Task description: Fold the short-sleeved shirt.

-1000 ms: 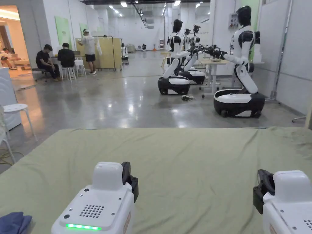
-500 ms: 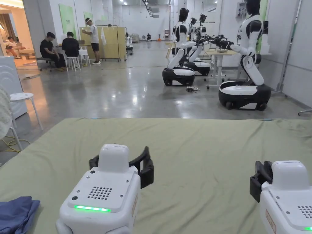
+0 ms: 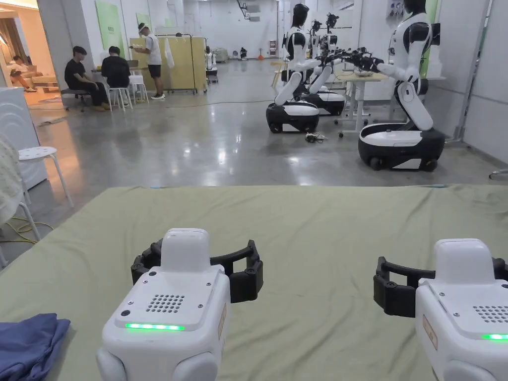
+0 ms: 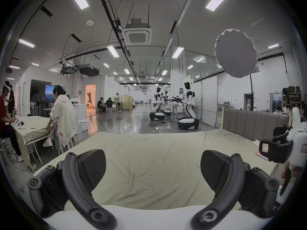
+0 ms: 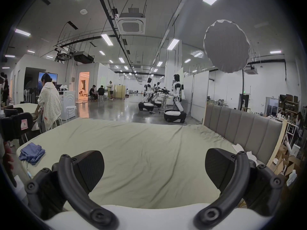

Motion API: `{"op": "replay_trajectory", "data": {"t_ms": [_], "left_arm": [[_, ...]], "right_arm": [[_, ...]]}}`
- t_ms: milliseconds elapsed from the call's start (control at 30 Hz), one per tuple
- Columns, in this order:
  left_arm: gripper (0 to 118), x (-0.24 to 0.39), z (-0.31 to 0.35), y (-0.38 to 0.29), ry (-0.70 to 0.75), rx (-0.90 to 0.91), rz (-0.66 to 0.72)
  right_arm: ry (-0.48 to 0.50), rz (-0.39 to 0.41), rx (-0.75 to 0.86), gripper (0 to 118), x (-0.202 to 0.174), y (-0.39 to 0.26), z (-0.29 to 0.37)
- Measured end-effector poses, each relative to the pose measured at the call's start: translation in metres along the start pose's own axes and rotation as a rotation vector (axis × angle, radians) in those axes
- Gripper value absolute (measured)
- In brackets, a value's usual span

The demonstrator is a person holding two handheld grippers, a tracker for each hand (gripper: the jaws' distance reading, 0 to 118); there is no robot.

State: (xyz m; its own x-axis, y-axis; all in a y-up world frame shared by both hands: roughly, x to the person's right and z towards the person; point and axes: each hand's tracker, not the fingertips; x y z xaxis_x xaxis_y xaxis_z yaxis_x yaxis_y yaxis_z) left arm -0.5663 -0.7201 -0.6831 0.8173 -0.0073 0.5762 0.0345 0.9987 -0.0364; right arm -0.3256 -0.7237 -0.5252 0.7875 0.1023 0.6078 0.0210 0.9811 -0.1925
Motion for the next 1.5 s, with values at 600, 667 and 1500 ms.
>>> {"op": "replay_trajectory", "data": {"t_ms": [600,667,1500], "left_arm": [[112,-0.004,0.003,0.008,0.021,-0.003,0.001],[112,-0.005,0.004,0.009,0.023,-0.001,0.002],[112,-0.004,0.014,0.011,-0.039,0.023,0.018]], "right_arm": [[0.089,-0.053,-0.005,118,-0.002,0.011,0.006],[0.101,-0.069,-0.013,118,-0.002,0.012,0.007],[0.117,-0.095,0.001,118,-0.009,0.012,0.011]]}}
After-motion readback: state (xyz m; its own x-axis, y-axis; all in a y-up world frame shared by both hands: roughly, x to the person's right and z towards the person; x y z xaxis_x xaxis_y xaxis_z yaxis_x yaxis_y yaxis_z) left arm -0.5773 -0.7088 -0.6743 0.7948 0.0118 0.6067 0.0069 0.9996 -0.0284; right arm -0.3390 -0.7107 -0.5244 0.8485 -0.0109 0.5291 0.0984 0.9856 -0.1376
